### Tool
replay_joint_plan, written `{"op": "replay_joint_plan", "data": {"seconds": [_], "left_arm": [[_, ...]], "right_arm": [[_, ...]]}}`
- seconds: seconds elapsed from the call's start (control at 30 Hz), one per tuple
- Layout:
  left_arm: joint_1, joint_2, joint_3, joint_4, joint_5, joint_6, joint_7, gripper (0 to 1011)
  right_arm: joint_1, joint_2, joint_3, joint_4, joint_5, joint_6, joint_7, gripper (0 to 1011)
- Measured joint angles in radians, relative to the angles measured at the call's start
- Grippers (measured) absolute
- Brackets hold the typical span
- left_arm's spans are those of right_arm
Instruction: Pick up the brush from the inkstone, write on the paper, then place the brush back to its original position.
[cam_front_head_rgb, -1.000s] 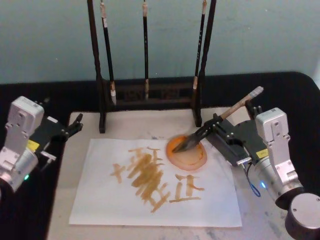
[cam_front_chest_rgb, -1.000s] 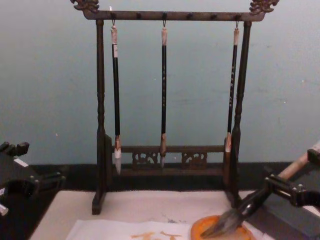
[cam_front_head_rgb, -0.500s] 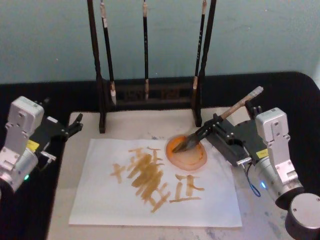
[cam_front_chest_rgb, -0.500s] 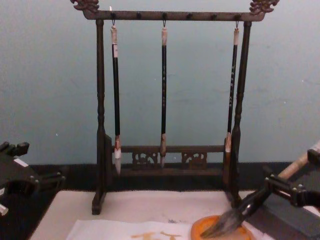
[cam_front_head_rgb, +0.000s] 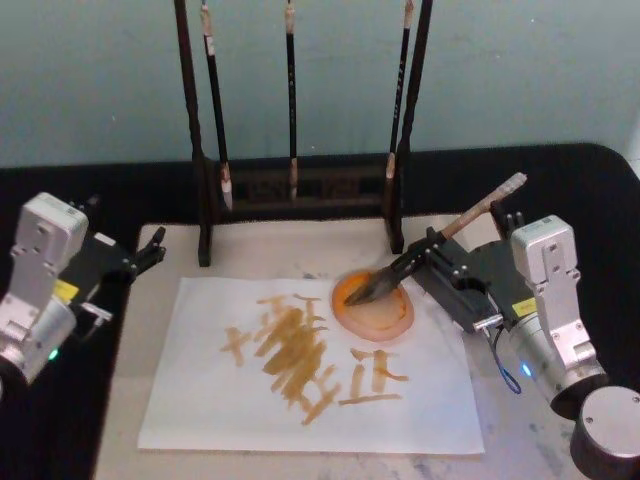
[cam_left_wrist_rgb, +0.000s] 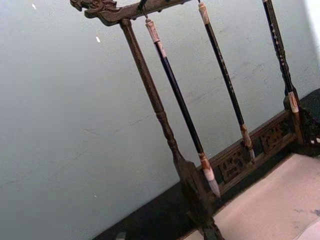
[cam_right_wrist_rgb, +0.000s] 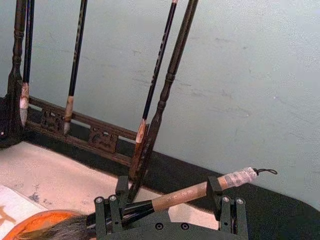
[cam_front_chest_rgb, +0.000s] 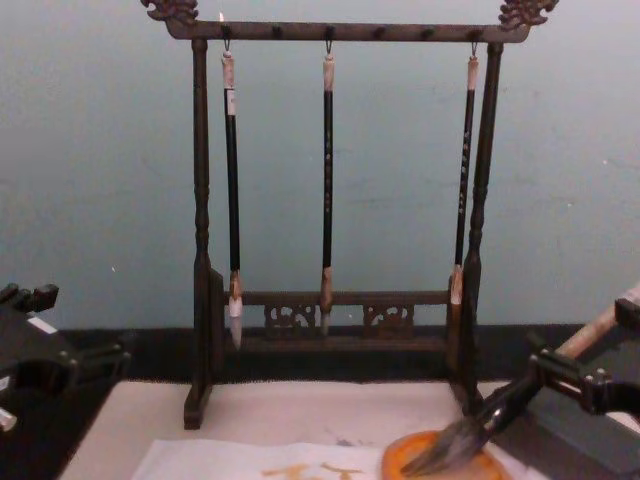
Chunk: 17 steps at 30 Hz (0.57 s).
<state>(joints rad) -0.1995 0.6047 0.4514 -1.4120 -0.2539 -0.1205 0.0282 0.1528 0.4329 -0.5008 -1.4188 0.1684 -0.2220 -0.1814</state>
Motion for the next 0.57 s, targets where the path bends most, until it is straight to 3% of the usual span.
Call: {"op": "replay_joint_plan", "data": {"seconds": [0.57], "left_arm": [[0.000,0.000,0.000,0.000,0.000,0.000,0.000,1010]], "right_arm": [[0.000,0.000,0.000,0.000,0.000,0.000,0.000,1000]]}}
